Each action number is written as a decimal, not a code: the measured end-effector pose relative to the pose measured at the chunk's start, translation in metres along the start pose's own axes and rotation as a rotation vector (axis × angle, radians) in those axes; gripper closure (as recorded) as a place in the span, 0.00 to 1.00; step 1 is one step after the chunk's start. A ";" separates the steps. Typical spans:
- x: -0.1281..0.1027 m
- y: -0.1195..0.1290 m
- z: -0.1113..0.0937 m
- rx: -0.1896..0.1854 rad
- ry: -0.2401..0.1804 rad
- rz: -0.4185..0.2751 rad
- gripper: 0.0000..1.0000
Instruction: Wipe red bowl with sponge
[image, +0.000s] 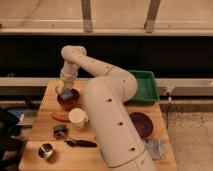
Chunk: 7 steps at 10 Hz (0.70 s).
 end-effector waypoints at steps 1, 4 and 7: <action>0.002 0.008 0.006 -0.015 0.000 -0.009 1.00; 0.021 0.018 0.010 -0.033 0.008 0.000 1.00; 0.046 0.006 -0.004 -0.004 0.007 0.052 1.00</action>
